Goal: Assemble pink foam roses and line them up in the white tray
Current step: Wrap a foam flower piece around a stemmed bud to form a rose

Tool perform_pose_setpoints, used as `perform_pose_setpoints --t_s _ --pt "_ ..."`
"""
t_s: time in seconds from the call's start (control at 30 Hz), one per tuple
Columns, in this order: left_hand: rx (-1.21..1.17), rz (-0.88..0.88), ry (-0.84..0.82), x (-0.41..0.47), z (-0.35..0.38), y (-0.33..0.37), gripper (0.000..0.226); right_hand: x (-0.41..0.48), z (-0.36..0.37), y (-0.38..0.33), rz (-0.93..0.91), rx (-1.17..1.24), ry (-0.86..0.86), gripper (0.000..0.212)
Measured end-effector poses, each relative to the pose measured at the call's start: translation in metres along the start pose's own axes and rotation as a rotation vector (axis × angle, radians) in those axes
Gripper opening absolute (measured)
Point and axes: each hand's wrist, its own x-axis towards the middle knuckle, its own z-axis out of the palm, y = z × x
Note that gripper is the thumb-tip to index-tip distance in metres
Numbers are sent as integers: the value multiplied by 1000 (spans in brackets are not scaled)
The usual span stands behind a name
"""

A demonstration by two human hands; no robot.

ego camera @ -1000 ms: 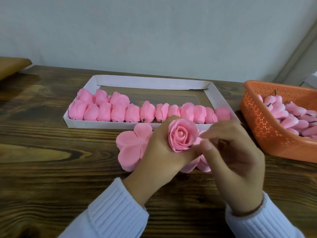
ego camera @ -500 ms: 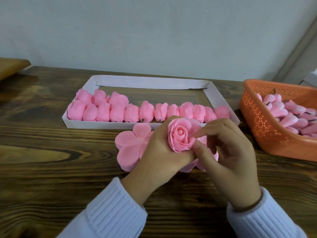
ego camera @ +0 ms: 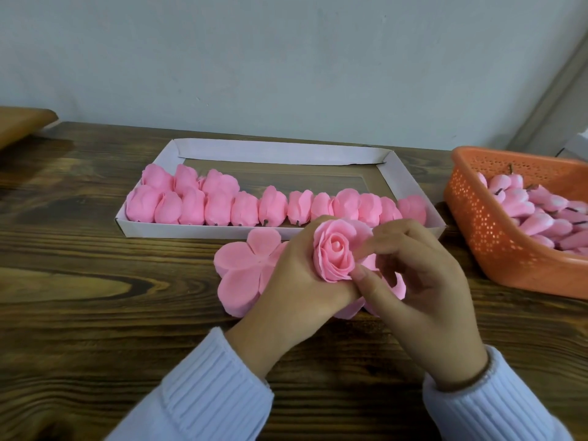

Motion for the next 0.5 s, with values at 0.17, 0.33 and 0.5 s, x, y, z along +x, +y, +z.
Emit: perform_pose_setpoints --t_s 0.17,0.33,0.5 --pt "-14 11 -1 1 1 0 53 0 0 -1 8 -12 -7 9" --pt "15 21 4 1 1 0 60 1 0 0 58 -10 -18 16" --pt "35 21 4 2 1 -2 59 0 0 0 79 -13 -22 14"
